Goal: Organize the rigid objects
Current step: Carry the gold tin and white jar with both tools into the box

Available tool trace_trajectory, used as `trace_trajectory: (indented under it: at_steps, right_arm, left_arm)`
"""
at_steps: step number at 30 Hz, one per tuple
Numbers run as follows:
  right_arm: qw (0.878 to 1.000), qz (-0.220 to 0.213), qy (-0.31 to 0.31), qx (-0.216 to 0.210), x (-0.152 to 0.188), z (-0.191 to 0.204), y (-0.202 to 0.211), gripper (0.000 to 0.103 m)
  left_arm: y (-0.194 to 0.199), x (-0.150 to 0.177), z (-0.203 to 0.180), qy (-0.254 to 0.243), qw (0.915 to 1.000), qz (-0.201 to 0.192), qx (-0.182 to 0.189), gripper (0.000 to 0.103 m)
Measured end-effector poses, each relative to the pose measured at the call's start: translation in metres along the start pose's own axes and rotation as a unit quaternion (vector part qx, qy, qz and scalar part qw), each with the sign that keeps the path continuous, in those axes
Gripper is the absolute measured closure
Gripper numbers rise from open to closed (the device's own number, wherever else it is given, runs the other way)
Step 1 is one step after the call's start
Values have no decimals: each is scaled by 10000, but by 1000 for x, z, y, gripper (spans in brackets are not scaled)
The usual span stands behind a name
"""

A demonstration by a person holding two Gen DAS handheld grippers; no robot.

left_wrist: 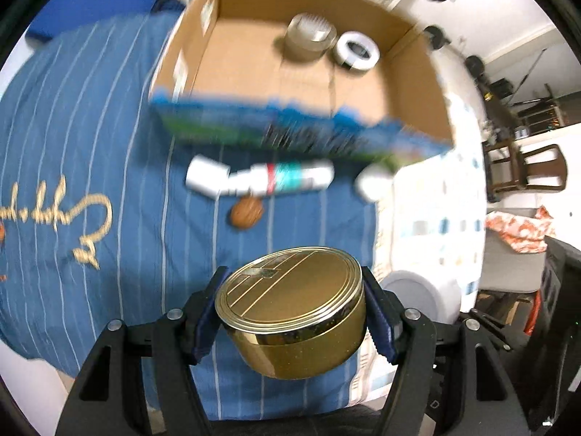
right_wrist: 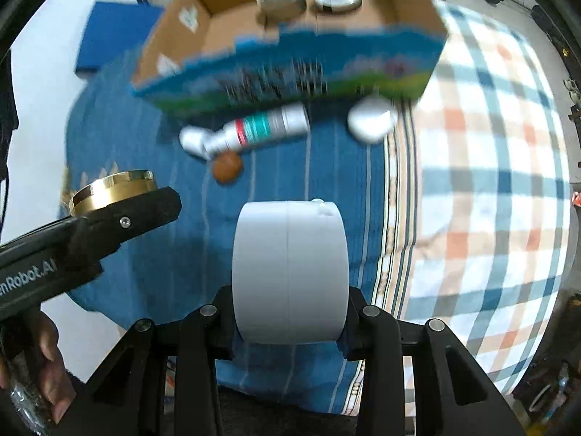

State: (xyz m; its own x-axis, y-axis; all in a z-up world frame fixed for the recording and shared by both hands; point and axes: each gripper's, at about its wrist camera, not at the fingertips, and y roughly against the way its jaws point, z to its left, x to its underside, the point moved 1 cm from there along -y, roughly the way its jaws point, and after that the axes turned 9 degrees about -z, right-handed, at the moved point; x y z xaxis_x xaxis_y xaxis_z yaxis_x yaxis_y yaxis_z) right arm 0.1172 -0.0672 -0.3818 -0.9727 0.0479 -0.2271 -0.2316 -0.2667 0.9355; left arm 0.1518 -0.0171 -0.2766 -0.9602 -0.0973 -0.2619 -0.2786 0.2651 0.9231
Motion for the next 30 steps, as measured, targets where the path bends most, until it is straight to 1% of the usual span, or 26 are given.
trace_trajectory:
  at_steps: [2,3,6,9,11,15,17,19,21,23,24,26,30]
  right_arm:
    - [9998,-183,-47,-82,-17,1,16,63]
    - [9995,-294,-40,-117,-33,3,27,63]
    - [9984,-530,-88,-183,-68,4,42,63]
    - [9978,-609,-126,-233,-105,-3,46,63]
    - [9977,-641,-124,-175,-130,-7,43,63]
    - [9983,-559,-153,-47,-183,-11,4,63]
    - [9986,-506,-153,55,-201,-18,-13,63]
    - [9990,-386,-208,109,-218,-26,-38,63]
    - [9994,-199,-280,105,-235,-35,-69,63]
    - [9994,-46,-329,108,-245,-42,-96,63]
    - [9993,27,-363,103,-249,-45,-109,63]
    - [9990,139,-411,96,-256,-49,-129,63]
    - [9979,392,-504,-93,-264,-55,-164,62]
  left_arm:
    - [14,-19,-4,-68,9998,-159,40,37]
    - [20,-29,-8,-115,9996,-236,33,37]
    - [32,-63,-16,-236,9988,-426,20,37]
    - [28,-94,-10,-286,9982,-528,-59,37]
    - [21,-115,-4,-293,9978,-575,-160,37]
    - [-2,-154,8,-199,9977,-558,-326,37]
    - [-19,-170,16,-162,9976,-514,-441,37]
    - [-41,-188,25,-74,9978,-417,-517,37]
    - [-60,-198,33,18,9979,-324,-553,37]
    - [-82,-209,40,119,9981,-194,-565,37]
    - [-97,-215,44,127,9977,-119,-649,37]
    - [-113,-220,47,85,9970,-47,-768,37]
    - [-142,-229,55,-41,9949,63,-1005,37]
